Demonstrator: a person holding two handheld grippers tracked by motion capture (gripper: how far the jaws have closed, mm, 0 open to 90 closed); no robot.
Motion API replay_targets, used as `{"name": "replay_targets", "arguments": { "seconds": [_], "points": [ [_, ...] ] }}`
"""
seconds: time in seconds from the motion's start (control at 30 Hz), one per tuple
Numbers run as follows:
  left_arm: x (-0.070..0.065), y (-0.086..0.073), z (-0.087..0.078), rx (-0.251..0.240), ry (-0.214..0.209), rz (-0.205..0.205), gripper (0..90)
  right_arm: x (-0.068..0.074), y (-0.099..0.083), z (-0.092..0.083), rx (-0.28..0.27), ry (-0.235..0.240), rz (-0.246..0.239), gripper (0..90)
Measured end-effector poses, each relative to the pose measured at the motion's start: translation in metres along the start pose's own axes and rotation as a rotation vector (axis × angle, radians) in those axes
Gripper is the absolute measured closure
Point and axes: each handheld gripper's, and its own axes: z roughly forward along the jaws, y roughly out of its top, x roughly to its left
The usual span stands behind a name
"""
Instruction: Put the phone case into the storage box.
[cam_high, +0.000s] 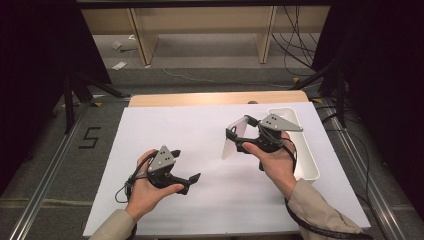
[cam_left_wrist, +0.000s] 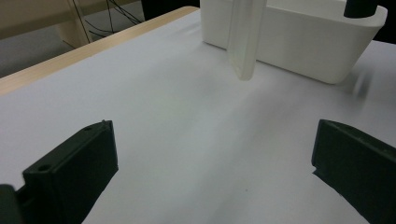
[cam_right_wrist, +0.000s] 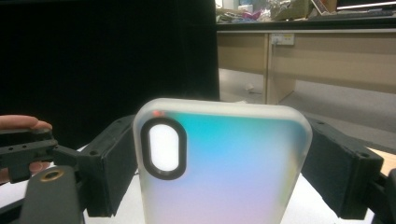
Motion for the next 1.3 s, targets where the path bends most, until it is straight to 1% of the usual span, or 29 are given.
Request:
{"name": "replay_targets", "arguments": {
  "seconds": [0.13, 0.43, 1.3],
  "points": [
    [0.000, -0.002, 0.000, 0.011, 0.003, 0.011, 0.0, -0.001, 0.001, 0.000, 0.001, -0.002, 0.003, 17.9],
    [0.000, -0.005, 0.001, 0.017, 0.002, 0.006, 0.0, -0.004, 0.002, -0.002, -0.003, -0.010, 0.007, 17.9],
    [0.001, -0.007, 0.003, 0.025, 0.002, 0.005, 0.0, -0.021, 0.011, -0.012, -0.033, -0.061, 0.025, 17.9]
  ]
}}
